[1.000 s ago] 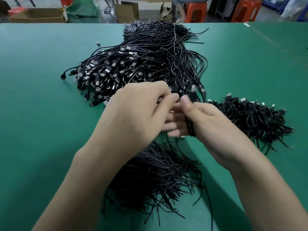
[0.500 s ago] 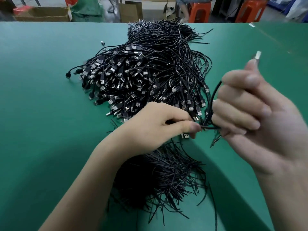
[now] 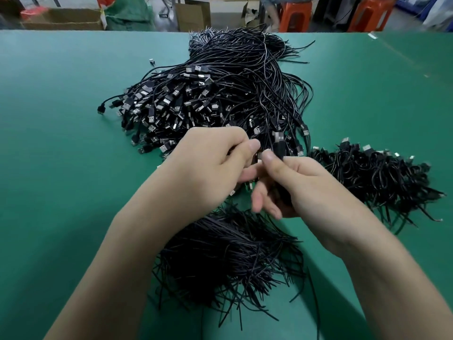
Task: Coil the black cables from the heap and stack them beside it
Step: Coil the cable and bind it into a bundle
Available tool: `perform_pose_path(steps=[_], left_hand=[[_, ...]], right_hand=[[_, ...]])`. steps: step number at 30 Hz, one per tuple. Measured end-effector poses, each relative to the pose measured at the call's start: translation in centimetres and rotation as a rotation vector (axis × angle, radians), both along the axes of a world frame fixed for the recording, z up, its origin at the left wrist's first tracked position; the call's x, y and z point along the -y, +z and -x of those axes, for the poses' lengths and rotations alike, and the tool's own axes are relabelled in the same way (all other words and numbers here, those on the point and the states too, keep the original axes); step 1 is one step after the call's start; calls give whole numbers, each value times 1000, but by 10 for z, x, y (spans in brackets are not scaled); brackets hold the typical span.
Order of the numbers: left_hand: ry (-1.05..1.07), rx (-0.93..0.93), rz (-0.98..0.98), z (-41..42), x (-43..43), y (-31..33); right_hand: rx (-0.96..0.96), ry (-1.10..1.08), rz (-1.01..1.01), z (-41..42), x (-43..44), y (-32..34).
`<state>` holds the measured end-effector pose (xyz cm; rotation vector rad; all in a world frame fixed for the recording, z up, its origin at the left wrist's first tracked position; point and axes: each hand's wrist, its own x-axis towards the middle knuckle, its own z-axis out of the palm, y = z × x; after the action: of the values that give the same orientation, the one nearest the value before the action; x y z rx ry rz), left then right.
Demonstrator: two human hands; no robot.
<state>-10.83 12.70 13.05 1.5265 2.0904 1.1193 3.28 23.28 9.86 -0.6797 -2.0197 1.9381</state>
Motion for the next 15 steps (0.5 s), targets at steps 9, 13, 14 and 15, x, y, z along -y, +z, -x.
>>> perform_pose_path(steps=[9, 13, 14, 15], left_hand=[[6, -17, -35, -18, -6, -4], [-2, -266, 59, -13, -1, -1], [-10, -272, 78, -14, 0, 0], [-16, -272, 101, -16, 1, 1]], right_hand=[[-308, -57, 556, 7, -2, -5], [-297, -183, 519, 14, 4, -13], [-280, -217, 469, 15, 6, -14], [-263, -245, 434, 15, 7, -15]])
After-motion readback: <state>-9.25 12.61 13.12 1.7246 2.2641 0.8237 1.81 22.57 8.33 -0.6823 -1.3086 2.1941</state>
